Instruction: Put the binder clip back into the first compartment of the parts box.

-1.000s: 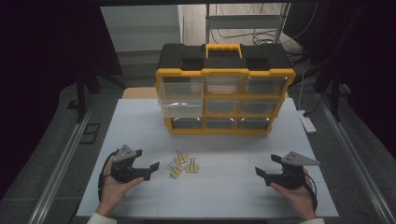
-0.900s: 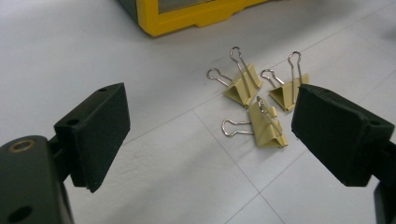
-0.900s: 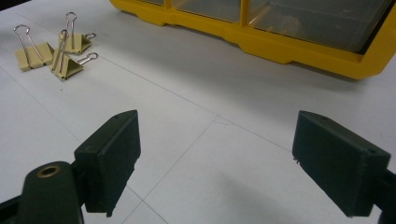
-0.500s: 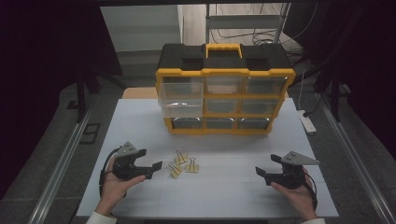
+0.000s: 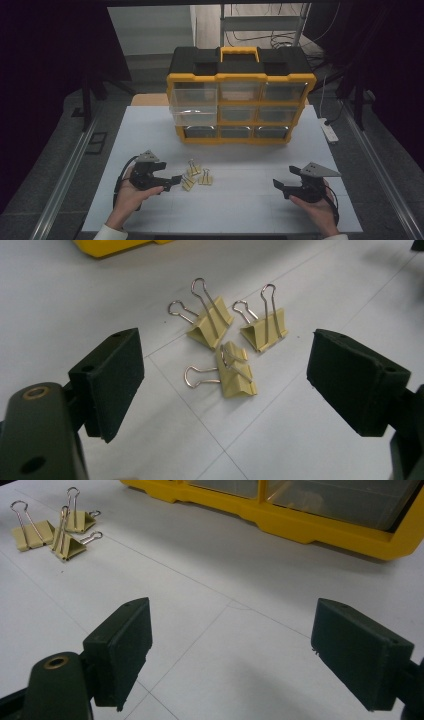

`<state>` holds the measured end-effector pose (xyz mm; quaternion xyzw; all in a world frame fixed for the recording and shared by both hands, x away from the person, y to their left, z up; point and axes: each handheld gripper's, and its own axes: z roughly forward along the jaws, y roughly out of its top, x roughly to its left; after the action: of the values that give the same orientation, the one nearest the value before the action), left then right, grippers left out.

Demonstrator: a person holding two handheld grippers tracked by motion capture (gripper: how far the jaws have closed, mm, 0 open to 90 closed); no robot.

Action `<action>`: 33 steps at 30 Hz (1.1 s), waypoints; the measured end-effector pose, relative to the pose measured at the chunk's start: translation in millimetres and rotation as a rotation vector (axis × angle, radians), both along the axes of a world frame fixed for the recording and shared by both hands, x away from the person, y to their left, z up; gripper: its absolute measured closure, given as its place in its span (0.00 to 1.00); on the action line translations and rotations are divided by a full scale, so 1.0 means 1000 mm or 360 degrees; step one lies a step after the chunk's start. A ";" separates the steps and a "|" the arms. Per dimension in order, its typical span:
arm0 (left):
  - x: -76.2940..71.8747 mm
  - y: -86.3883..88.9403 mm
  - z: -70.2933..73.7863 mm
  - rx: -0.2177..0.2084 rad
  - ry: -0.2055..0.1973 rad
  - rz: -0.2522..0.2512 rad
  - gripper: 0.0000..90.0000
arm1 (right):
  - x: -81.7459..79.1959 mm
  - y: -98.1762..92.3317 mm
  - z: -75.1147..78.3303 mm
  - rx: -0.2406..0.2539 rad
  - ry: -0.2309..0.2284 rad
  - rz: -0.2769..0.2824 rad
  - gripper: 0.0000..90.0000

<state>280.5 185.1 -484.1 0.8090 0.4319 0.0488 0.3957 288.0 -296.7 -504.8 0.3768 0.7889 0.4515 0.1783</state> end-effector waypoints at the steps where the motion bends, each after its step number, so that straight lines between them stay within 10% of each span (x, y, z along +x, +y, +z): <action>1: 0.003 -0.002 0.000 0.0010 0.0013 0.0000 0.17 | 0.000 0.000 0.000 -0.0002 0.0001 -0.0001 0.19; 18: 0.026 -0.018 -0.021 0.0120 0.0209 -0.0053 0.30 | 0.001 0.001 -0.002 -0.0008 0.0012 0.0007 0.19; 33: 0.024 -0.016 -0.031 -0.0004 0.0258 -0.0148 0.88 | 0.002 -0.002 -0.002 -0.0020 0.0006 -0.0028 0.19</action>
<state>304.9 169.5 -514.8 0.8290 0.4245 -0.0358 0.3624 289.9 -299.1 -506.3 0.3834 0.7887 0.4443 0.1831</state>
